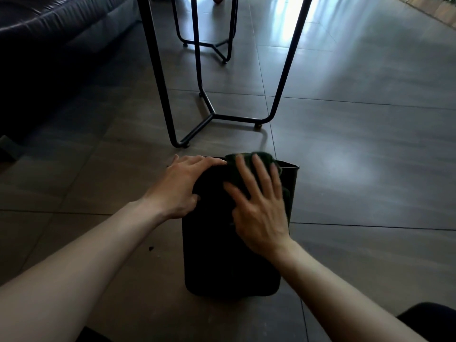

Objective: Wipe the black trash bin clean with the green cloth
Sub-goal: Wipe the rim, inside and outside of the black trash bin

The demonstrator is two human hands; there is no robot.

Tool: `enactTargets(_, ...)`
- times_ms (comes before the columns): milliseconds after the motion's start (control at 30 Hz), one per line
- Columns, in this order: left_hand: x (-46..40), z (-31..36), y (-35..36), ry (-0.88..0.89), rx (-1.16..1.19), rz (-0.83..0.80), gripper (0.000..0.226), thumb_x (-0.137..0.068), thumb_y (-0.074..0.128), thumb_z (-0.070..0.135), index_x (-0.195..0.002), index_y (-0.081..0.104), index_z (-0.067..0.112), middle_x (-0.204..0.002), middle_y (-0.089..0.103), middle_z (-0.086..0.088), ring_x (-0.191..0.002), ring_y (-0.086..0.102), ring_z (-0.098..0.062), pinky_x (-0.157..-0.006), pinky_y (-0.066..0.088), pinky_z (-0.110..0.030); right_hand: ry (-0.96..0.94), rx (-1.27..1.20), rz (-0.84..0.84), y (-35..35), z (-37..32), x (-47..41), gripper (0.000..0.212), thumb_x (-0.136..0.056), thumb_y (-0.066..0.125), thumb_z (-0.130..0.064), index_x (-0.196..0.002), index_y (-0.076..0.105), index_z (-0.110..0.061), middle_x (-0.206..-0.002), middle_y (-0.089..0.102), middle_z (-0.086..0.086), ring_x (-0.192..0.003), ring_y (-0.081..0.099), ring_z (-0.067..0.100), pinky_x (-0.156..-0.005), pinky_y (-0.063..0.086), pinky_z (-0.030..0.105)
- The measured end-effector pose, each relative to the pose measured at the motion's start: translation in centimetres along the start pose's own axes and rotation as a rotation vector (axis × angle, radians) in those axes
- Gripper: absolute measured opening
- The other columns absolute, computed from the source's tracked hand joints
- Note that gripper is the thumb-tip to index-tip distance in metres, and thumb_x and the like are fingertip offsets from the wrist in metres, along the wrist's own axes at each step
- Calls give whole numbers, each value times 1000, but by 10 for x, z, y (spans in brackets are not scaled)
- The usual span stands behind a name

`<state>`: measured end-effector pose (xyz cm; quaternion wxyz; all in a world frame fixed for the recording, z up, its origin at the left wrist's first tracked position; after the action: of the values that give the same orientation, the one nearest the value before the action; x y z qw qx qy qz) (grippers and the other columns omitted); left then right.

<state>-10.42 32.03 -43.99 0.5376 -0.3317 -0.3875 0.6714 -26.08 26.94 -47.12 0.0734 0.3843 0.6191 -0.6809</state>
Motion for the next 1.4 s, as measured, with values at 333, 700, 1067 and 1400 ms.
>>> enactTargets(333,-3,-1,-2,-23,28,5,93,-69,77,2,-144,44,44,-143,52,14,-138,38,-16,-119,26,-54,-899,187,-570,49,-59,152,37,-92,62,-35,-130,62,-39,-166,33,5,-153,29,35,-122,22,60)
enactTargets(700,-4,0,-1,7,10,5,90,-68,65,-1,-145,44,41,-144,53,11,-138,41,-19,-117,29,-53,-20,-134,-110,-1,12,2,60,-97,53,-23,-155,36,-23,-164,39,8,-155,29,31,-121,34,53)
enactTargets(1067,-3,-4,1,11,5,9,94,-69,78,5,-145,41,46,-146,51,13,-143,37,-16,-123,18,-51,-688,-7,-410,22,-28,101,37,-96,67,-23,-133,64,-27,-161,42,10,-146,44,29,-108,50,43)
enactTargets(1400,-6,-5,4,32,-19,14,96,-66,72,3,-144,40,48,-146,51,12,-143,37,-17,-122,21,-52,-299,-32,-127,6,-13,34,35,-102,55,-16,-136,65,-14,-154,51,13,-145,42,38,-116,41,52)
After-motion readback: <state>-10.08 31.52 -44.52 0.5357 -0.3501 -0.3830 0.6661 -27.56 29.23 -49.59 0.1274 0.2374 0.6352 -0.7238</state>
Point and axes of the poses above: each hand's wrist, its own x-axis away from the middle knuckle, its own y-axis out of the palm, z = x × y, the point moved 7 cm from there along -x, towards the middle knuckle
